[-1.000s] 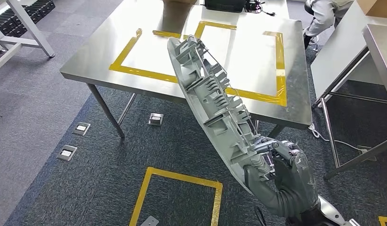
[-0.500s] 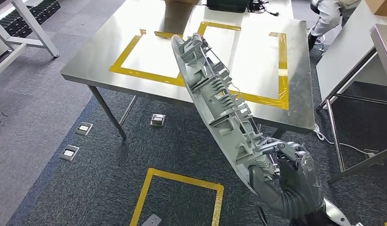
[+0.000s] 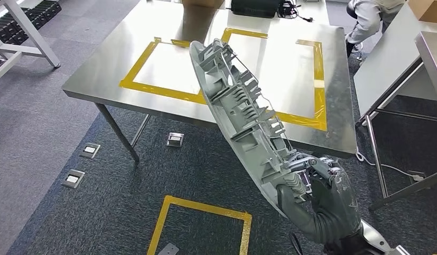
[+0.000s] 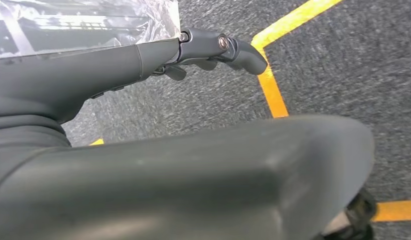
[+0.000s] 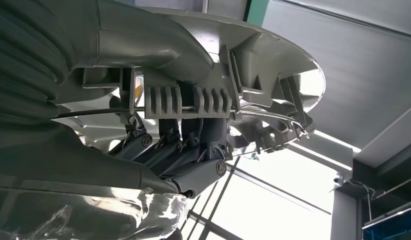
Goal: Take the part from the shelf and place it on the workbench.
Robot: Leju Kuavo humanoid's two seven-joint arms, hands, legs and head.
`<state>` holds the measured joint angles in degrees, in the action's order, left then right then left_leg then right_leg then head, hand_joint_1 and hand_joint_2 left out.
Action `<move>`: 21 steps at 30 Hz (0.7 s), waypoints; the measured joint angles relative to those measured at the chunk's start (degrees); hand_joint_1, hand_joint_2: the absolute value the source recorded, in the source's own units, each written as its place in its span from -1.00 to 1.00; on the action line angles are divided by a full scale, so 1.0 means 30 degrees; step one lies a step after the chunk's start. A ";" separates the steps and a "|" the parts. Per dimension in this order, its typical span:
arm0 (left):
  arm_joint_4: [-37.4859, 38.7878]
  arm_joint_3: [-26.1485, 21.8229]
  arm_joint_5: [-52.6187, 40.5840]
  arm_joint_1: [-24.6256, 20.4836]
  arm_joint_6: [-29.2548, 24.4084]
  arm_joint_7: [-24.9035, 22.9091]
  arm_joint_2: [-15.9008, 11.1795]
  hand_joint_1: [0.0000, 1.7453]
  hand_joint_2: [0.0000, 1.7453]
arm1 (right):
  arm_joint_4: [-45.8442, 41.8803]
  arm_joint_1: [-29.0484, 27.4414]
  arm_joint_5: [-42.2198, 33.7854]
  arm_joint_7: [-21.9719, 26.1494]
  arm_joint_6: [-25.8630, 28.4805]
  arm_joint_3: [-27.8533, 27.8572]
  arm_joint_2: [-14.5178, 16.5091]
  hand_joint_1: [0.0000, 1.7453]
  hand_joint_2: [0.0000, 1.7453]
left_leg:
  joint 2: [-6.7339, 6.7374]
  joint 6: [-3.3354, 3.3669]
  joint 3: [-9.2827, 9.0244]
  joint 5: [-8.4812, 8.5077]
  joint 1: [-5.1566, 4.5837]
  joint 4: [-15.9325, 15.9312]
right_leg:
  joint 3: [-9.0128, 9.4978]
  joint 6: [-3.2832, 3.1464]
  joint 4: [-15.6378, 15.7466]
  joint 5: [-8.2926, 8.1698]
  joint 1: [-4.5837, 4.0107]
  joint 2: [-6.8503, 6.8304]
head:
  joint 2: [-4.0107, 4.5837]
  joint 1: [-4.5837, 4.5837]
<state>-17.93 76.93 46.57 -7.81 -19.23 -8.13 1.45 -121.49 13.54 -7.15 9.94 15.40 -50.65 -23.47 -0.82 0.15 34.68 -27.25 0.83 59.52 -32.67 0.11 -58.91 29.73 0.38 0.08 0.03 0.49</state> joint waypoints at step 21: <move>0.0004 0.0002 -0.0157 -0.0023 0.0035 -0.0042 0.0055 -1.00 1.00 | 0.0066 -0.0036 0.0000 -0.0026 -0.0047 0.0111 0.0007 1.00 1.00 | -0.0021 -0.0644 0.1489 -0.2722 0.0037 0.4817 | -0.0438 -0.0801 0.0146 -0.0667 0.0049 -0.0065 | -0.0002 -0.0218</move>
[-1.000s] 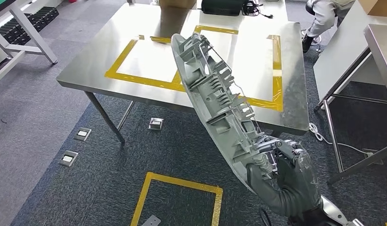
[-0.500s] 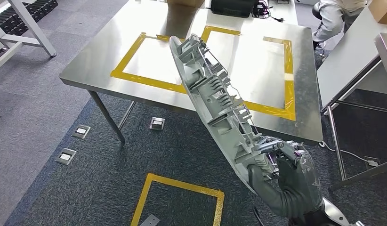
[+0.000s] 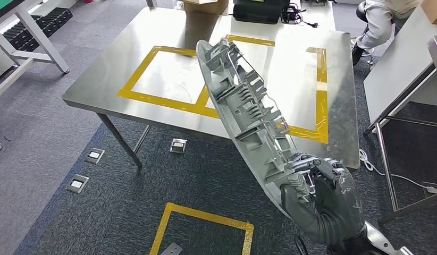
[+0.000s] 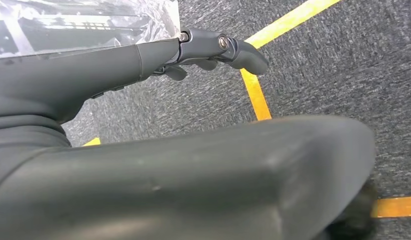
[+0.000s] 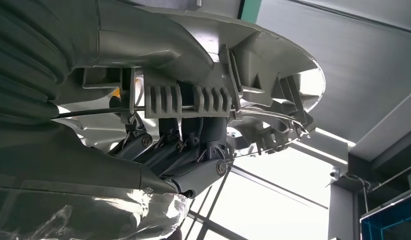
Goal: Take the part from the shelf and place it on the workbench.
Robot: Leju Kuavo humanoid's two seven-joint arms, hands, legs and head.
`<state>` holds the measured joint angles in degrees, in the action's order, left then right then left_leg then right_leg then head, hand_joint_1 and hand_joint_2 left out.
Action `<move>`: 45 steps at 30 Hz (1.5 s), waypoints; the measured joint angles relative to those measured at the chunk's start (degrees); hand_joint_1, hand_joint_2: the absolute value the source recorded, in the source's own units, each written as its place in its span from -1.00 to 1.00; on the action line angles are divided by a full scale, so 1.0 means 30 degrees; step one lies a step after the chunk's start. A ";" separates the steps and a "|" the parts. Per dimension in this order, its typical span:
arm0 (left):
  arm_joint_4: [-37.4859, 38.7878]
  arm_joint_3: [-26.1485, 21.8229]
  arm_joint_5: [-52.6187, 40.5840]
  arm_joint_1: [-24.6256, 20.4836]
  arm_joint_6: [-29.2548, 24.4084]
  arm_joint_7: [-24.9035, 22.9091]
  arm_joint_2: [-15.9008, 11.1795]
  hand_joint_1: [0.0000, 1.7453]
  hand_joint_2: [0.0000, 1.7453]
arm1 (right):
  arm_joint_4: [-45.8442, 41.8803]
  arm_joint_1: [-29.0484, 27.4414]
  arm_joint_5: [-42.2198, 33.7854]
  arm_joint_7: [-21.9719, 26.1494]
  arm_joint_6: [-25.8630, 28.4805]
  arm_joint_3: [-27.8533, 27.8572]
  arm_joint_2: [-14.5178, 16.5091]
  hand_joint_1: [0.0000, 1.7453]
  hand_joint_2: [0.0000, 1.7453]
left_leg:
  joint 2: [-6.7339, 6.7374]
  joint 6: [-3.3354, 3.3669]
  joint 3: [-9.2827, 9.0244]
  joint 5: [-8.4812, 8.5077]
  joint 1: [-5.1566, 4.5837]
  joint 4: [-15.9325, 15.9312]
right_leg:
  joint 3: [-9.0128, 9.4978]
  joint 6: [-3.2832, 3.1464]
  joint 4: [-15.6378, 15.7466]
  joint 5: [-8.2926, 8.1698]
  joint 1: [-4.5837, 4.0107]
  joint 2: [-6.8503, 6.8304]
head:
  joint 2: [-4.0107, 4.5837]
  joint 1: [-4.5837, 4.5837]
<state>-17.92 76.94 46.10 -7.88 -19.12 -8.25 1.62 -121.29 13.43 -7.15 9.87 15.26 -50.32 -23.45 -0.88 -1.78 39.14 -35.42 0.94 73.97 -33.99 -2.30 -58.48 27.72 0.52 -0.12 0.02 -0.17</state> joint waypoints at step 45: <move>0.0000 -0.0044 -0.0144 -0.0002 -0.0035 0.0007 -0.0055 -1.00 1.00 | 0.0084 -0.0038 0.0015 -0.0011 0.0049 0.0093 0.0035 1.00 1.00 | 0.0064 0.1123 -0.1952 0.2392 -0.0005 -0.5114 | -0.1911 0.1050 -0.4671 0.2505 0.0039 0.0063 | 0.0000 -0.0060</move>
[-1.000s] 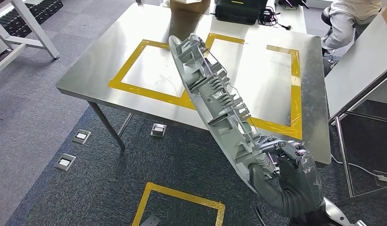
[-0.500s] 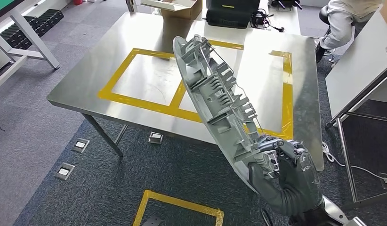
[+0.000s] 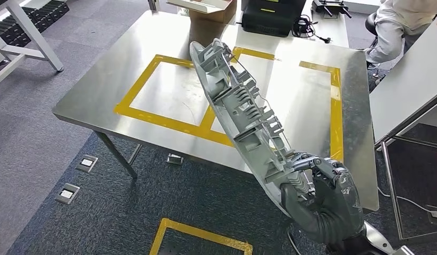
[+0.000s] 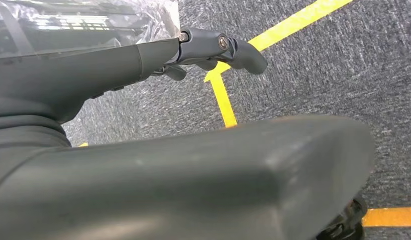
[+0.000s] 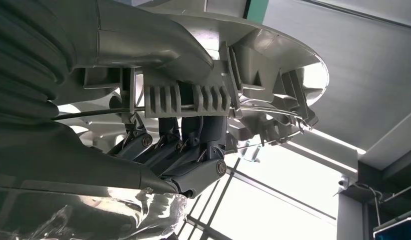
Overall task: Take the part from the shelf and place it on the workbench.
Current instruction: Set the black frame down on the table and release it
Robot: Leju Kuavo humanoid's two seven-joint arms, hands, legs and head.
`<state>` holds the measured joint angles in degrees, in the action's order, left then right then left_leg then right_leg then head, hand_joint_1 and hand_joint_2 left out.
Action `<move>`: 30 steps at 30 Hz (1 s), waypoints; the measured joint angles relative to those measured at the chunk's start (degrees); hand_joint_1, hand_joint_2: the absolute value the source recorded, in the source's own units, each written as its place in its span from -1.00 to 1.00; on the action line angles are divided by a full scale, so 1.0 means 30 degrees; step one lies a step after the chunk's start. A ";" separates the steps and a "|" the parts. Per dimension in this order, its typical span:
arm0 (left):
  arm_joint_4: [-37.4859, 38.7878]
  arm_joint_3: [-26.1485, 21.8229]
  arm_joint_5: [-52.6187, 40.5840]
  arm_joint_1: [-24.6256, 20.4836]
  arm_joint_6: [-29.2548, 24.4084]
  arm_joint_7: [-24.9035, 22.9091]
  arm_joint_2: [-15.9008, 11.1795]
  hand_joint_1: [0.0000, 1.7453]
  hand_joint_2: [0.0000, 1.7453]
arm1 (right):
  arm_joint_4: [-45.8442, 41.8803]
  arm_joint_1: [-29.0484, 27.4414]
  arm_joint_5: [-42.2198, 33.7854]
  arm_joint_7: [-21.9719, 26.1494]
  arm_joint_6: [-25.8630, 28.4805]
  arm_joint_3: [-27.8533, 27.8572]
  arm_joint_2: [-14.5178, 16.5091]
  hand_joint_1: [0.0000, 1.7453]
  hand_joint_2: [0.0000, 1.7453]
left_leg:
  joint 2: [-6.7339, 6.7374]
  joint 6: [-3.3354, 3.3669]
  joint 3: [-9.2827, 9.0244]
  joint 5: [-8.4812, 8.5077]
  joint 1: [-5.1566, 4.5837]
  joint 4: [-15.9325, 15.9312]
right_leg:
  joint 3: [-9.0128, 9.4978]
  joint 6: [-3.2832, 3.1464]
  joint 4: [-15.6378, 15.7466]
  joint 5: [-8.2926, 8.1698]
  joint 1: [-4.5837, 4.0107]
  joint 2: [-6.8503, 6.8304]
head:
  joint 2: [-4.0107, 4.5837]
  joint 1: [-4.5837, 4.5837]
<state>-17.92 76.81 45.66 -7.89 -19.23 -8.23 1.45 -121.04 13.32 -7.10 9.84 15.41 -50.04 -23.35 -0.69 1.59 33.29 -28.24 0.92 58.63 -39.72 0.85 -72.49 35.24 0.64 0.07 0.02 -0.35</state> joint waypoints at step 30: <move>0.0000 -0.0024 -0.0312 0.0019 -0.0293 0.1014 0.0219 -1.00 1.00 | 0.1786 0.2264 -0.2007 -0.2260 -0.0949 -0.0231 0.0100 1.00 1.00 | -0.0127 -0.0514 0.0529 0.0212 -0.0119 0.0319 | 0.2328 -0.0578 0.4665 -0.2030 -0.0113 0.0042 | 0.0000 0.0228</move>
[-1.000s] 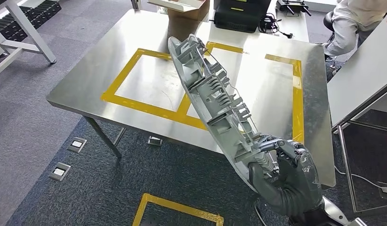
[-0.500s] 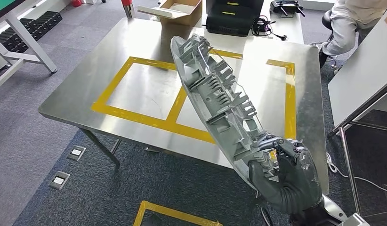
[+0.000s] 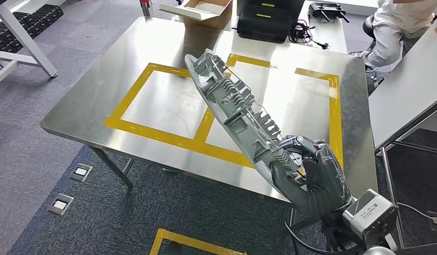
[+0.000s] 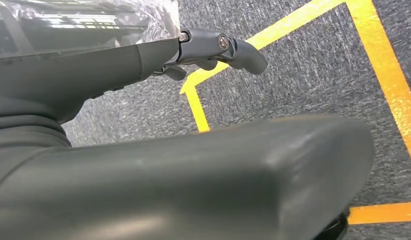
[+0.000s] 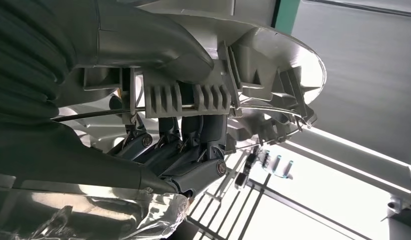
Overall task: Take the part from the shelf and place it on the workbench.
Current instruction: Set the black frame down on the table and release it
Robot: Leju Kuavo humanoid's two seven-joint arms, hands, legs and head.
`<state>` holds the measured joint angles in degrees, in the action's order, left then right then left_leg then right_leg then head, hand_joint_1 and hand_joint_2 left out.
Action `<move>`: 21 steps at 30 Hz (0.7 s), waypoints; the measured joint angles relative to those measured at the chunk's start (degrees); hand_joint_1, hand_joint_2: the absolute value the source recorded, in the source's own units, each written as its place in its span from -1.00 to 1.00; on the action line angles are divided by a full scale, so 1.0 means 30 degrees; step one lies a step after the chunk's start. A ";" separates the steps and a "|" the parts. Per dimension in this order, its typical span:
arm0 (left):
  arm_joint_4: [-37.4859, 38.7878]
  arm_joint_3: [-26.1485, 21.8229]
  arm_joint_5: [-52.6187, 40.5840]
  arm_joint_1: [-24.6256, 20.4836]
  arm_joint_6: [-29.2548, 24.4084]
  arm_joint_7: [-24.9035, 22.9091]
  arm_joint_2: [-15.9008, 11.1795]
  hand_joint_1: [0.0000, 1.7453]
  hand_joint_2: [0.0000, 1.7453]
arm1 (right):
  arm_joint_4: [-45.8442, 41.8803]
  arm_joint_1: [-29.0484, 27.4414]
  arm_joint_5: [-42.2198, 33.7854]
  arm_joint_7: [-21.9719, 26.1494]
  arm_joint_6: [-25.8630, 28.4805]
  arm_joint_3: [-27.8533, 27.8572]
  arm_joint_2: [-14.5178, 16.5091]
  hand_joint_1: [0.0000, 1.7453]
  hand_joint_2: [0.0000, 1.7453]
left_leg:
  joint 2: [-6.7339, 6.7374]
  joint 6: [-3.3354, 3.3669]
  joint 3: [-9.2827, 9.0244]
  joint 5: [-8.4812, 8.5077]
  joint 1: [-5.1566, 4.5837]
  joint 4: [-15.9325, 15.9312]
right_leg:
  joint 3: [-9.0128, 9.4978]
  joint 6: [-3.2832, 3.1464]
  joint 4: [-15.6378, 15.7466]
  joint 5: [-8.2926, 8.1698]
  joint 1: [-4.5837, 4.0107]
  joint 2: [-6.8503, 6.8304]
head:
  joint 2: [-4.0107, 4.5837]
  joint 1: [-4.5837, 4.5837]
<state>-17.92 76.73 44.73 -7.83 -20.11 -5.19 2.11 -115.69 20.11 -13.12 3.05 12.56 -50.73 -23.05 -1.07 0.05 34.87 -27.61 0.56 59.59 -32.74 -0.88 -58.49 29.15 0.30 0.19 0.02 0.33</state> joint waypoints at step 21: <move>0.0080 0.0075 -0.1157 -0.0295 0.0171 -0.0923 0.0302 -1.00 1.00 | 0.5228 0.4160 -0.0698 -0.5346 0.0202 -0.1558 0.0170 1.00 1.00 | 0.0011 0.0199 -0.0009 0.0109 -0.0013 -0.0014 | 0.0002 0.0238 0.0084 -0.0143 -0.0004 -0.0029 | 0.0000 0.0000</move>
<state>-17.68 76.96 41.26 -8.71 -19.59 -7.96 3.02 -100.00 32.59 -15.22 -12.98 13.17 -55.41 -22.54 -1.04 0.64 34.85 -27.28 0.53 59.54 -32.73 -0.17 -58.24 28.72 0.29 0.11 0.02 0.33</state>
